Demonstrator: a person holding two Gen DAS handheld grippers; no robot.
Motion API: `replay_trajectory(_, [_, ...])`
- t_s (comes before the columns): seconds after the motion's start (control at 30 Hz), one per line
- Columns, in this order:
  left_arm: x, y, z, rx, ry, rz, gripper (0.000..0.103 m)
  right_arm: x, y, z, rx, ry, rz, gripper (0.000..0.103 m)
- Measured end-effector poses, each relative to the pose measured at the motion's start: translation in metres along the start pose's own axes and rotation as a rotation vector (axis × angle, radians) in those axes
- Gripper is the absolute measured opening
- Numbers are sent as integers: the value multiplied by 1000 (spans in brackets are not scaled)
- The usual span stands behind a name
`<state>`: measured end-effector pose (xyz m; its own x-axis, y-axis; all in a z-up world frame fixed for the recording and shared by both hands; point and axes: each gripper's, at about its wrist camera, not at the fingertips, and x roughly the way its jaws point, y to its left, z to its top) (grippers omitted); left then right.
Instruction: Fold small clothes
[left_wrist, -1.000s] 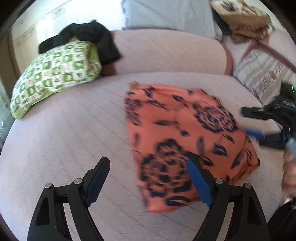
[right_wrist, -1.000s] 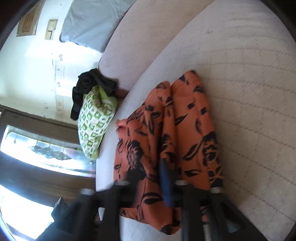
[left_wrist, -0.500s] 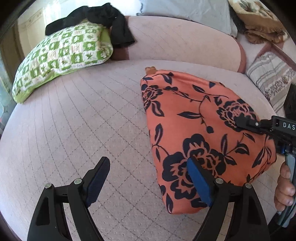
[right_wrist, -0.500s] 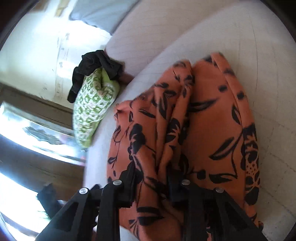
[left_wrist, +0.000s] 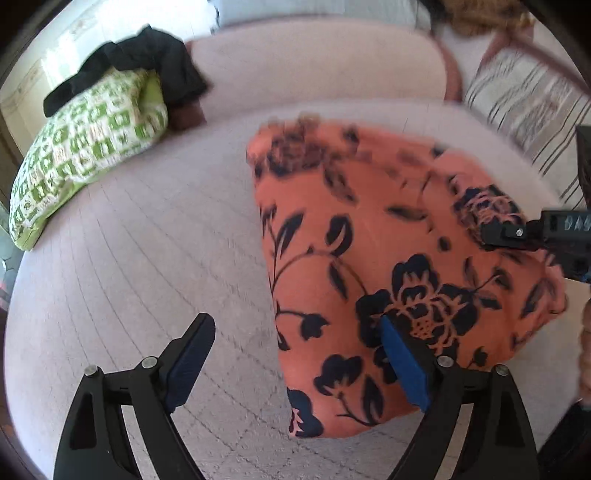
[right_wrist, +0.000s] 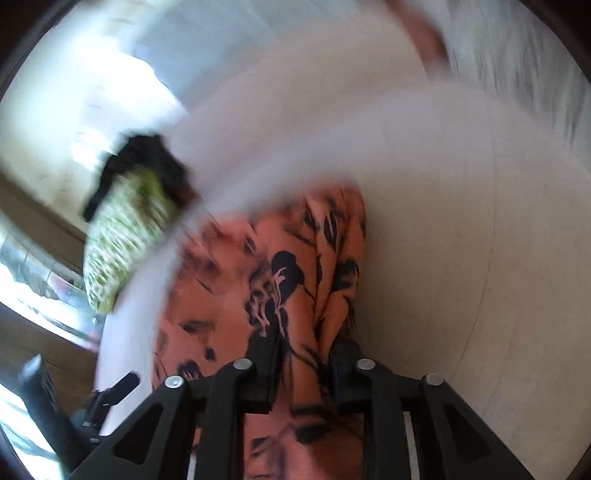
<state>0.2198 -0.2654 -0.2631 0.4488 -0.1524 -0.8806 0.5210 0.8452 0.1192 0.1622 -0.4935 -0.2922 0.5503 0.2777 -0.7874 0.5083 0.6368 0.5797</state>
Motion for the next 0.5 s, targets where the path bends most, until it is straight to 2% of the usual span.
replay_trajectory(0.03, [-1,2,-1,-17,-11,-13,92,-4,-6,6,33,-5,16,50])
replay_trajectory(0.1, [-2,5,-1,-26,-10,-31,92,-24,-10,16,54,-65,37,63])
replay_trajectory(0.2, [-2,9,0,-7,-17,-41,92,-70,-15,28,77,-287,88,64])
replay_trajectory(0.23, [0,11,1,-9,-21,-37,92,-79,-11,33,48,-328,113,64])
replay_trajectory(0.27, [1,9,-1,-13,-28,-30,92,-78,-6,36,20,-317,132,63])
replay_trajectory(0.33, [-1,5,-4,-11,-48,-8,92,-62,3,46,-23,-252,180,49])
replay_trajectory(0.4, [-6,-2,-7,-2,-67,20,92,-33,6,52,-36,-143,185,46])
replay_trajectory(0.43, [-8,-5,-9,3,-74,35,92,-18,5,52,-37,-87,157,46])
replay_trajectory(0.5, [-11,-9,-10,13,-79,49,92,24,-5,56,-13,0,10,44])
